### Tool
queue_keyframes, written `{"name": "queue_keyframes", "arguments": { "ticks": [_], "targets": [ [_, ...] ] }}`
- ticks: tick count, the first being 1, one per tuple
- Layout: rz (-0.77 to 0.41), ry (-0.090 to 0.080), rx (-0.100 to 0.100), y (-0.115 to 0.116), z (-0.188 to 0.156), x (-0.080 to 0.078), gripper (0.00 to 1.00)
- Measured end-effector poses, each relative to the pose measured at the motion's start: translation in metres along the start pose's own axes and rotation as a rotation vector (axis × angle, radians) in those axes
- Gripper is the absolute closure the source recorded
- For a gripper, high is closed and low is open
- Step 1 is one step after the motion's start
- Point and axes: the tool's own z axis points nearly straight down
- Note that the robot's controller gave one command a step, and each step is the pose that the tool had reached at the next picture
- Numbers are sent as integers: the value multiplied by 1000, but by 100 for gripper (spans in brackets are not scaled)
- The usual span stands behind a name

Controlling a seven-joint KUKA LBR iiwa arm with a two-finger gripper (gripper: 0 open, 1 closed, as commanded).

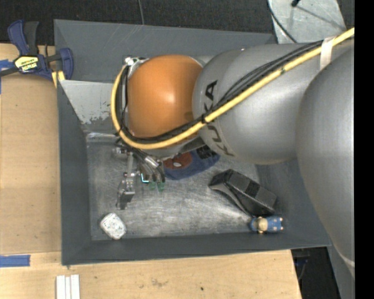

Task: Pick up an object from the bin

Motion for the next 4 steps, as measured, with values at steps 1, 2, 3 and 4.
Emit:
{"name": "queue_keyframes", "arguments": {
  "ticks": [1,2,3,4],
  "targets": [
    [-436,-12,-1,-20,114,26,0],
    [-543,-16,5,-108,17,6,0],
    [-359,-9,1,-143,61,-43,0],
    [-344,-14,-3,-184,116,-98,0]
  ]
}}
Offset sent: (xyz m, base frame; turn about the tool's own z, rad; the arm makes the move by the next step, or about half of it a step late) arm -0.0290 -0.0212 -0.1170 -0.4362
